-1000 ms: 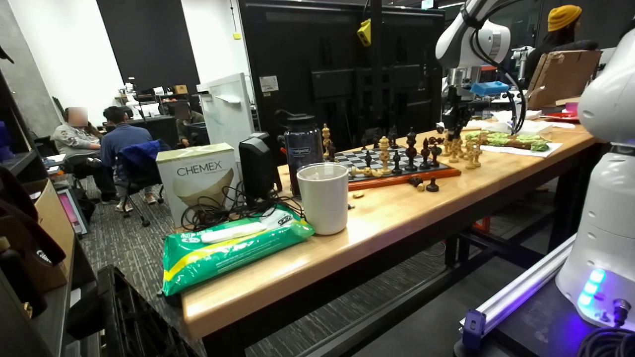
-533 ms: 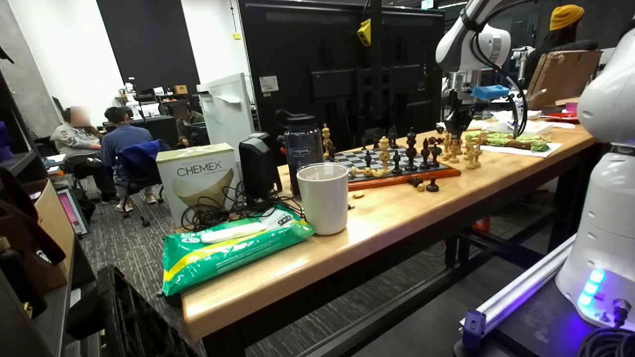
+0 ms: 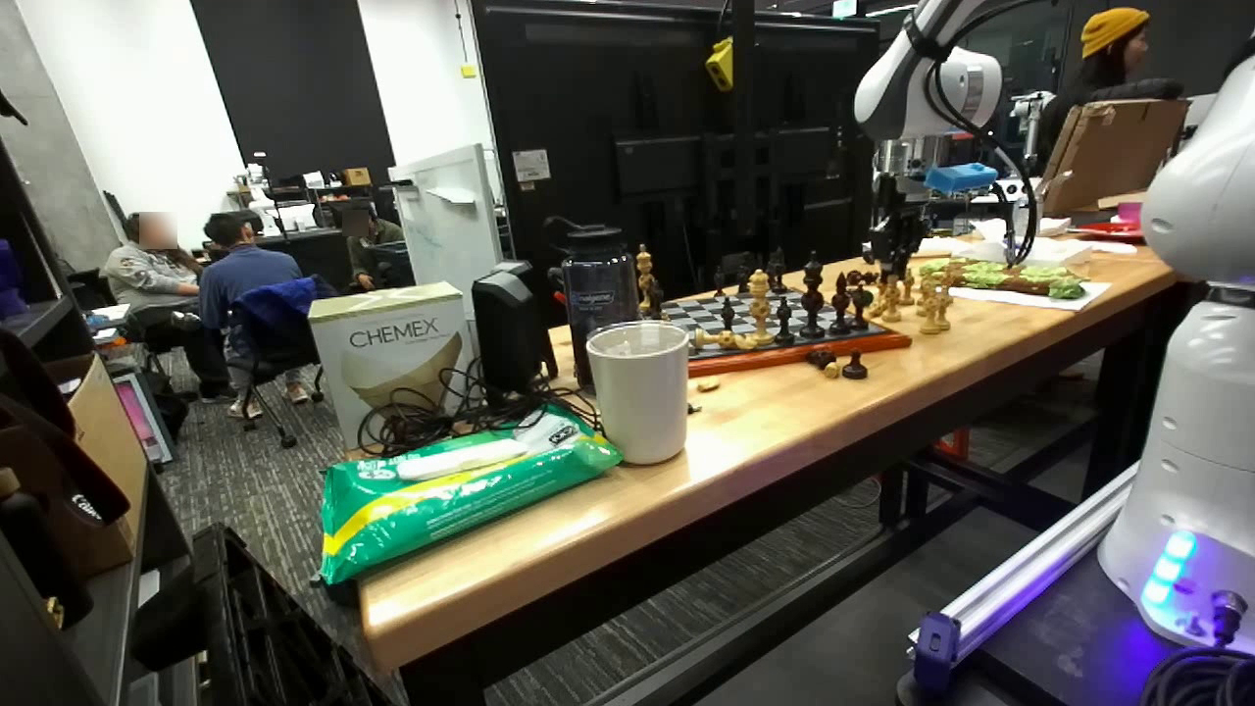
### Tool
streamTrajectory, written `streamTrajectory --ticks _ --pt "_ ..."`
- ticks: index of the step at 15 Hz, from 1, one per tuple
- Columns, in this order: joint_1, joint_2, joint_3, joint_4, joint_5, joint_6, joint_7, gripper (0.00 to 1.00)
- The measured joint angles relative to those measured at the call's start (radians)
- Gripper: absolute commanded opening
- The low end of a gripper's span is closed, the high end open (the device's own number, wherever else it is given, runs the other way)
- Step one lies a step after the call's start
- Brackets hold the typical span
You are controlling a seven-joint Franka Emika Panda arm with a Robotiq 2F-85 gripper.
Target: Put one of the beige chess pieces on the chess board
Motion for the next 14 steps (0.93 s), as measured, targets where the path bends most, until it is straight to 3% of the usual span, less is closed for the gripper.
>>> streamTrajectory --ticks 5,14 --pt "0.0 0.0 0.021 0.029 -0.002 -0.003 0.0 0.97" --pt "-0.014 -0.014 0.022 -0.01 0.006 -0.003 0.01 1.0"
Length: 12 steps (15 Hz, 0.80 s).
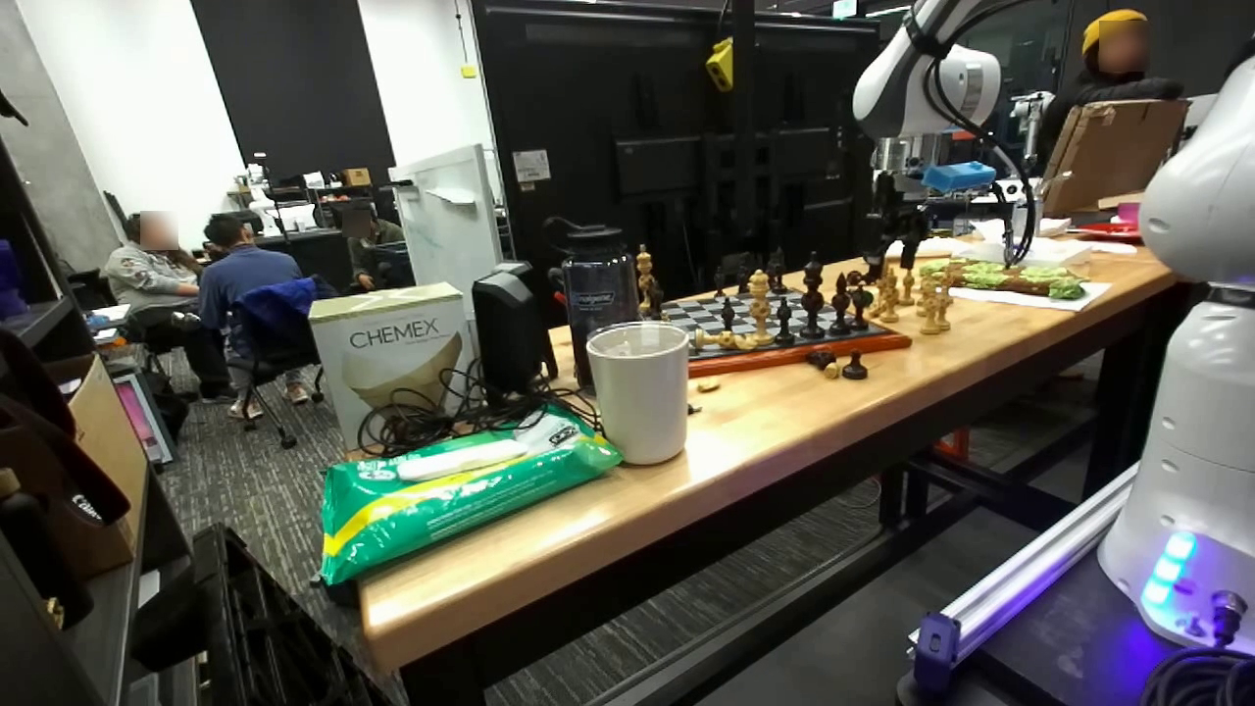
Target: Put one of the beige chess pieces on the chess board
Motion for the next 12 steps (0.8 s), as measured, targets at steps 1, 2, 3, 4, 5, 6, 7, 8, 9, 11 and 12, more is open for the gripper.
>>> streamTrajectory --ticks 1,2,3,4,5,6,7,8,9,11,12 --pt "-0.002 -0.005 0.0 -0.01 0.0 0.0 0.002 0.75" --pt "-0.003 -0.011 0.0 -0.02 0.0 0.0 0.003 0.74" --pt "-0.003 -0.016 0.0 -0.029 0.0 0.0 0.003 0.68" --pt "-0.003 -0.02 0.0 -0.036 0.0 0.0 0.003 0.61" --pt "-0.003 -0.024 0.0 -0.042 0.0 0.0 0.003 0.54" --pt "-0.003 -0.027 0.0 -0.046 0.0 0.0 0.003 0.45" --pt "-0.003 -0.029 0.001 -0.049 0.0 0.0 0.003 0.38" --pt "-0.003 -0.03 0.001 -0.051 0.0 0.0 0.003 0.31" --pt "-0.002 -0.03 0.002 -0.052 0.0 0.0 0.003 0.22" --pt "-0.002 -0.03 0.004 -0.052 0.0 -0.002 0.003 0.06" --pt "-0.002 -0.03 0.006 -0.052 0.0 -0.002 0.003 0.01"
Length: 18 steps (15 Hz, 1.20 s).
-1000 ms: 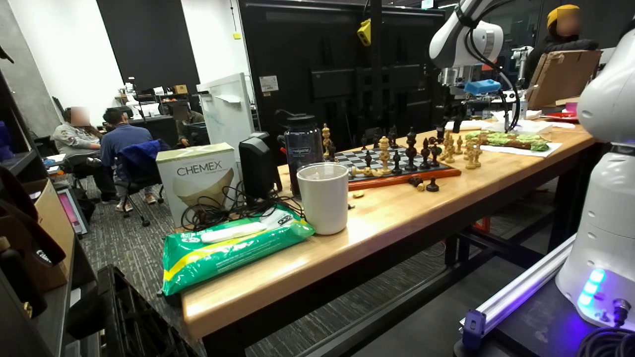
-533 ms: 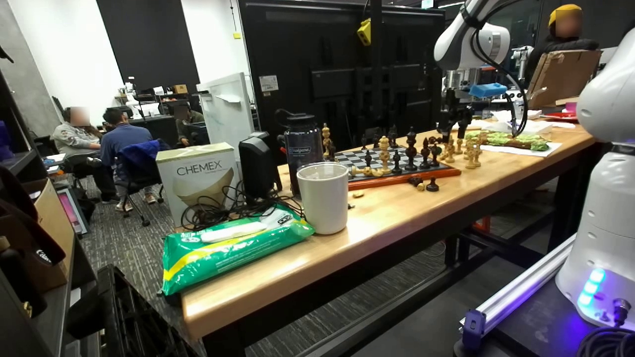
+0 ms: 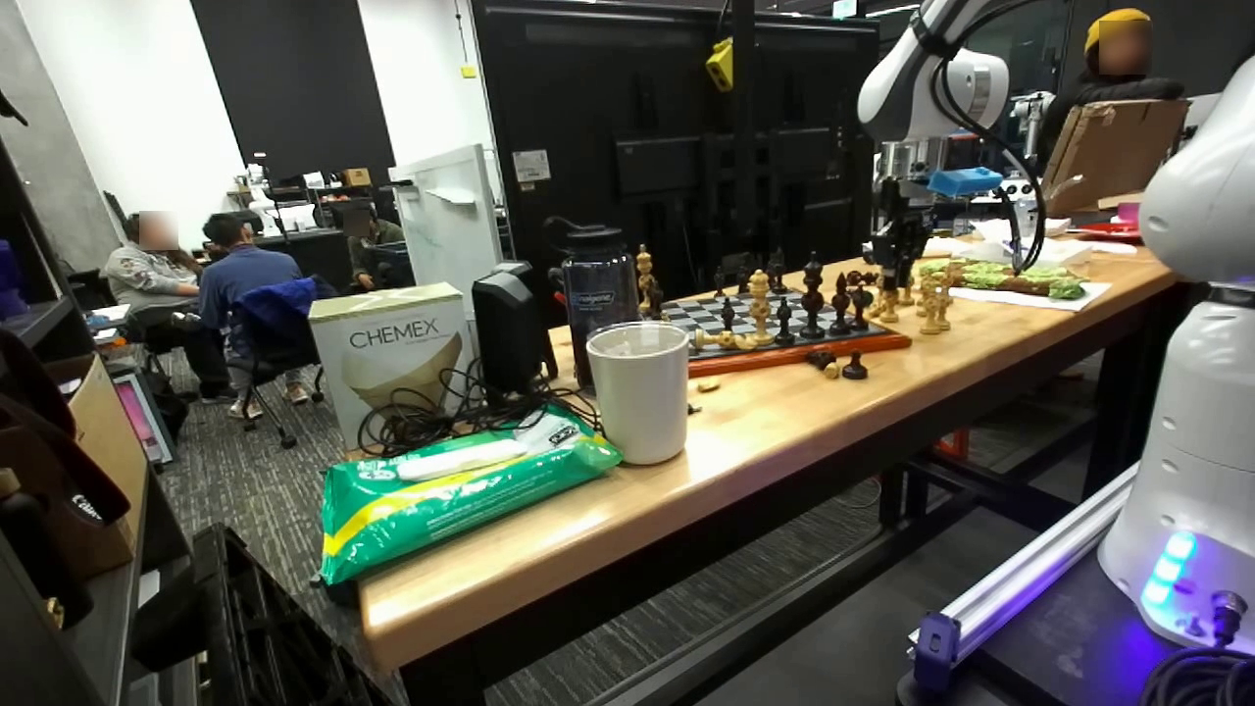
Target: Put one of the beige chess pieces on the chess board
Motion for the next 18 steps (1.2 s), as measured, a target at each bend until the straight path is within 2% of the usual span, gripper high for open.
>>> streamTrajectory --ticks 1,2,5,10,14,18 --pt "0.0 -0.001 0.002 0.0 -0.001 -0.002 0.0 0.0" --pt "0.0 -0.005 0.006 0.0 -0.005 -0.007 0.001 0.05" --pt "0.001 -0.037 0.029 0.0 -0.048 -0.045 0.03 0.05" --pt "0.013 -0.139 0.092 0.007 -0.139 -0.168 0.107 0.05" --pt "0.047 -0.19 0.125 0.039 -0.157 -0.252 0.114 0.05" --pt "0.089 -0.186 0.128 0.077 -0.155 -0.283 0.091 0.05"
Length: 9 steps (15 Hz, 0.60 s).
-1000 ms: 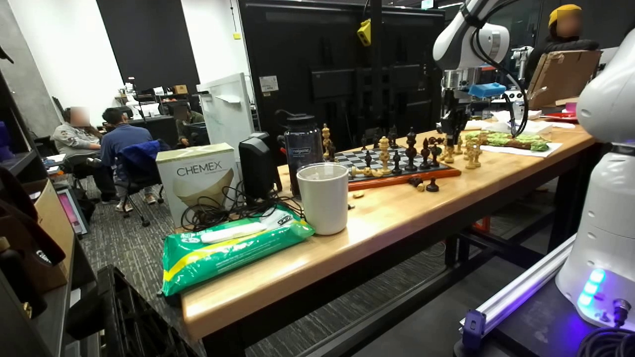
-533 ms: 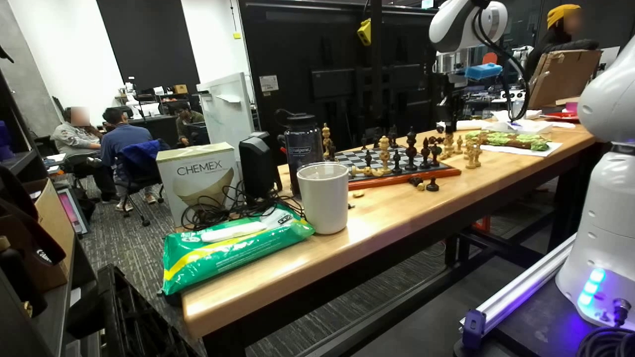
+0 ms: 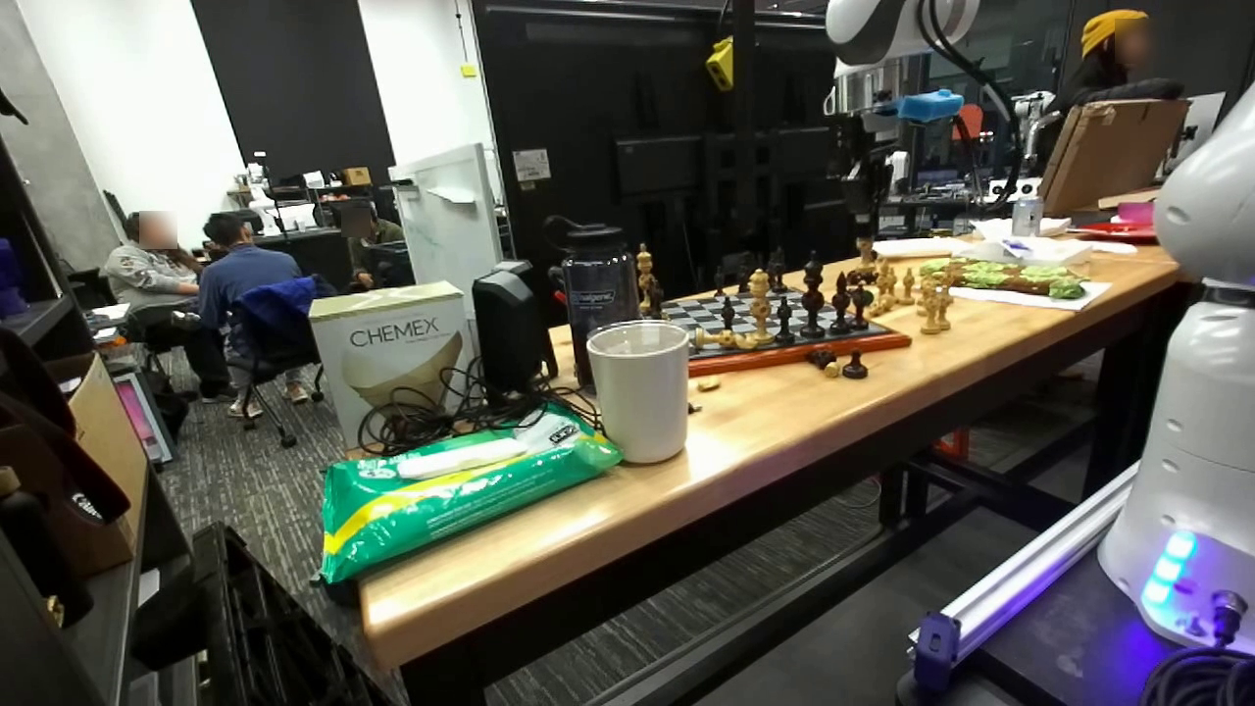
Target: Put one of the beige chess pieces on the chess board
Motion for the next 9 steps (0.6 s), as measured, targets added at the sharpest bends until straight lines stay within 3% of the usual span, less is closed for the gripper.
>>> streamTrajectory --ticks 9 --pt "0.017 0.05 -0.02 0.012 0.087 -0.016 -0.103 0.05"
